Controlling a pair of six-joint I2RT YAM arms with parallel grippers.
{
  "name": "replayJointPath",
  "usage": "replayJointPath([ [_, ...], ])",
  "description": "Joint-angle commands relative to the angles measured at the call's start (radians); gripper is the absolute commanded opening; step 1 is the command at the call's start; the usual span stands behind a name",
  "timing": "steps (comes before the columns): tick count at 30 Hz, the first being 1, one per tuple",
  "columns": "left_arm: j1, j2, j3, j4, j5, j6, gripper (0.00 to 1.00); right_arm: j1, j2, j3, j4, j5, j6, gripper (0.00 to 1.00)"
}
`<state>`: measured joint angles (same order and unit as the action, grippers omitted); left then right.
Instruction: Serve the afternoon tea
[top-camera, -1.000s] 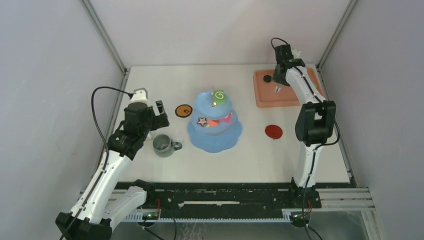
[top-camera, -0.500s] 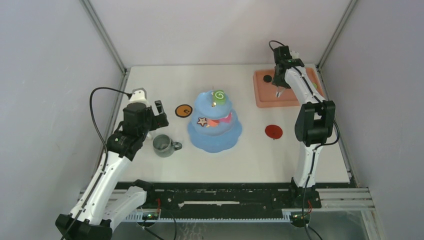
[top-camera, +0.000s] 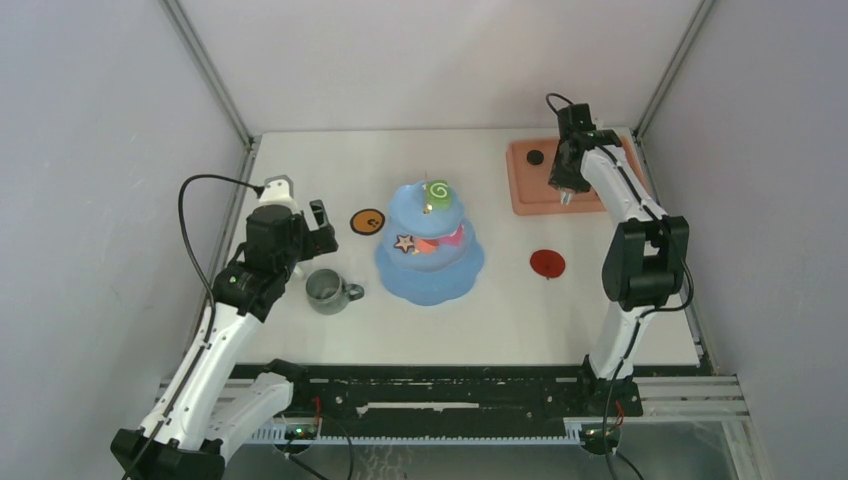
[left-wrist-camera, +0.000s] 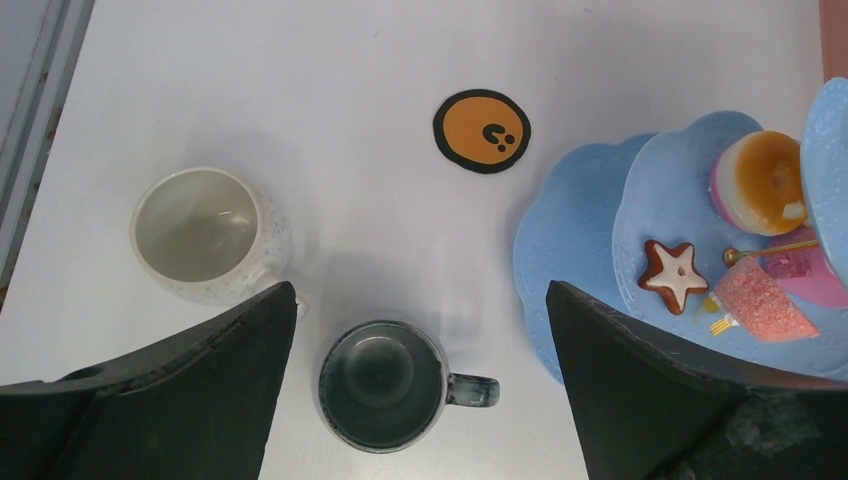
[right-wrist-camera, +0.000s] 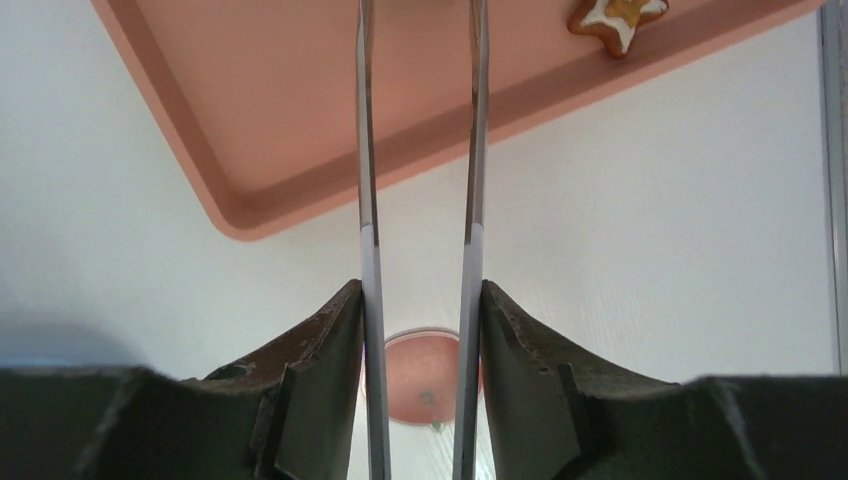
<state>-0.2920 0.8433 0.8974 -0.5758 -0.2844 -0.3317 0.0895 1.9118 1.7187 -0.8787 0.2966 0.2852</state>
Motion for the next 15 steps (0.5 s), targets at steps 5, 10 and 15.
replayJointPath([
  [5,0.009,-0.017,-0.001,0.042,0.016,0.003,1.00,-0.016,-0.139,-0.094,0.093,-0.007,0.011,0.51],
  [10,0.008,-0.012,0.003,0.044,0.017,0.002,1.00,-0.017,-0.126,-0.098,0.123,-0.022,0.012,0.51],
  [15,0.009,-0.012,-0.001,0.042,0.013,0.005,1.00,-0.015,-0.085,-0.077,0.154,-0.034,0.018,0.51],
])
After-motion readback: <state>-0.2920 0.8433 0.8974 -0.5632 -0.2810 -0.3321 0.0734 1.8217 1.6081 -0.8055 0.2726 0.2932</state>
